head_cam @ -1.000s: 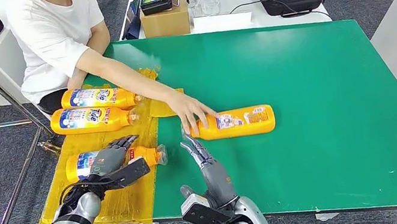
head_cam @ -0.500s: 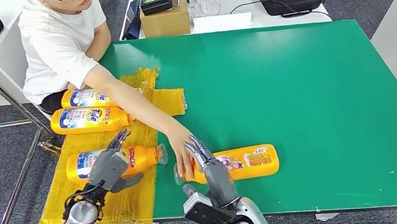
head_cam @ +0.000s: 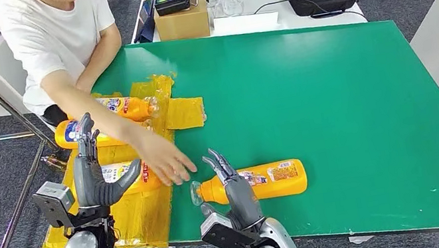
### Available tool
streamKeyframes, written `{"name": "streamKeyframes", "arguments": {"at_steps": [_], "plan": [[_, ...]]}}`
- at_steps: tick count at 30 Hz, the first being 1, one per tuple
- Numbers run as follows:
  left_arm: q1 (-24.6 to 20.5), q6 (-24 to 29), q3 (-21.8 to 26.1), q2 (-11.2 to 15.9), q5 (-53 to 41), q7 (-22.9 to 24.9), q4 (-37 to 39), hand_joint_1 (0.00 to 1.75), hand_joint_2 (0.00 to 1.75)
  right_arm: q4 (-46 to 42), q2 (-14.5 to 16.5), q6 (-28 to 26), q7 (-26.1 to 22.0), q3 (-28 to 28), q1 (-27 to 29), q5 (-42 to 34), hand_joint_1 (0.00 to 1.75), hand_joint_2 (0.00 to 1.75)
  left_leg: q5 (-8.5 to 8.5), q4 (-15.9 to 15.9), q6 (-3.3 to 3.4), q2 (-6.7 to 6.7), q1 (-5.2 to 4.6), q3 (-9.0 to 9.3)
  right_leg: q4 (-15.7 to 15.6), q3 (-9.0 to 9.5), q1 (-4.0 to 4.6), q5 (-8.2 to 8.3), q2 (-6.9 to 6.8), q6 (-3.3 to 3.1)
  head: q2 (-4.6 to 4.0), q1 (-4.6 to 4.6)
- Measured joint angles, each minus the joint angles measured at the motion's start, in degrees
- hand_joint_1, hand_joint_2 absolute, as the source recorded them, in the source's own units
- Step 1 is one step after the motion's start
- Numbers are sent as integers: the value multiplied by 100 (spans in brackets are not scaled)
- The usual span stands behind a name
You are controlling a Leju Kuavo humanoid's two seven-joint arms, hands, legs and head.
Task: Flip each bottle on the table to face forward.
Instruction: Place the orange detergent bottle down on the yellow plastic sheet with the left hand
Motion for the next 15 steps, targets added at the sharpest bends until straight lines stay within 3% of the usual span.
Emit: {"name": "streamKeyframes", "arguments": {"at_steps": [3, 7, 11, 15], "plan": [[96, -13, 19, -51, 99, -71, -243, 0, 175, -56, -65, -151, 322, -5, 2, 483, 0, 0, 0, 0, 0, 0, -2, 0, 0, 0, -1, 0, 0, 0, 0, 1], [286, -62, 84, -92, 173, -136, -605, 0, 175, -226, -331, -259, 1124, -16, 27, 1658, 0, 175, 0, 1, 0, -1, -4, 0, -1, 0, -3, 0, 0, 0, 0, 0], [520, -120, 163, -117, 205, -133, -969, 0, 175, -545, -737, -194, 1840, -154, 160, 2710, 0, 175, -2, 1, 0, -1, -4, -2, -3, -3, -3, 0, -1, 0, 0, -1], [735, -122, 237, -175, 149, -80, -1253, 0, 175, -1020, -1150, 27, 2253, -417, 401, 3452, 0, 175, -2, 1, 0, -1, -4, -5, -4, -5, -3, 0, -1, 0, 0, -1]]}}
